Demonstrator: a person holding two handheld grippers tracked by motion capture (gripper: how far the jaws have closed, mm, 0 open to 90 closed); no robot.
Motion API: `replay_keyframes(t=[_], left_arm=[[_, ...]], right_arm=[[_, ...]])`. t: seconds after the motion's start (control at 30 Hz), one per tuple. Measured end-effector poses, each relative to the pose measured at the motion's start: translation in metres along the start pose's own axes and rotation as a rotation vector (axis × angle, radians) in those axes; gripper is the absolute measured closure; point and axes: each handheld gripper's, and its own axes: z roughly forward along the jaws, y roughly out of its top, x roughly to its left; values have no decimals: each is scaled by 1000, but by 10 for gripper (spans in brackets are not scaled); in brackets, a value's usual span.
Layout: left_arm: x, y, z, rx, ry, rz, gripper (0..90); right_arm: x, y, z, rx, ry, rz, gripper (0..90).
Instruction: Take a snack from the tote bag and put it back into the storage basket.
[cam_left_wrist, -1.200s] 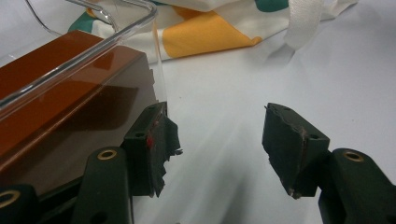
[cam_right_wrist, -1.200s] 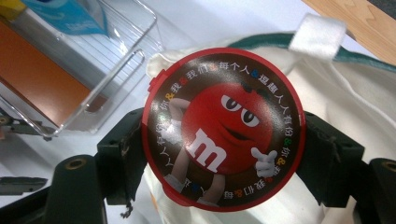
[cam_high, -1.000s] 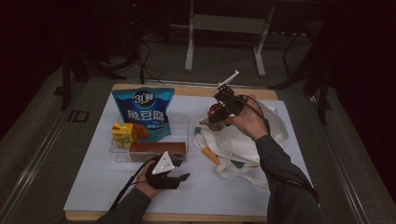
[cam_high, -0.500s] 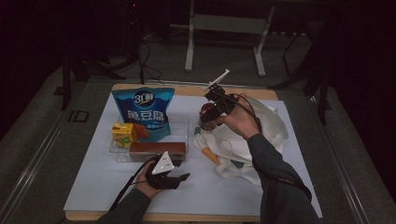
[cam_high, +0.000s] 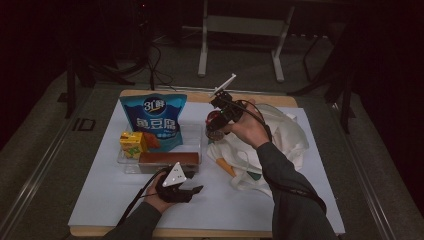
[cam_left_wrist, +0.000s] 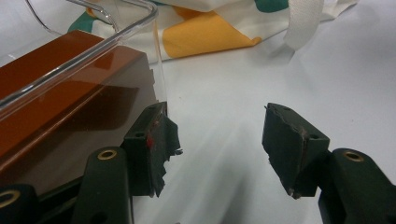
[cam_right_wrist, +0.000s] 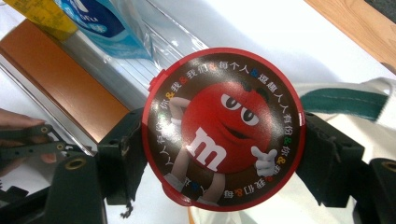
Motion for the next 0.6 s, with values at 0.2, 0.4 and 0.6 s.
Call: replay_keyframes(t=[0.2, 0.4, 0.6], left_arm=[[0, 0, 0, 0, -1, 0, 416], [0, 0, 0, -1, -2, -1, 416], [0, 0, 0, -2, -2, -2, 416]], right_arm=[[4, 3, 2, -7, 8, 4, 255], [7, 6, 4, -9, 11, 8, 255], [11, 9, 6, -14, 10, 9, 255]])
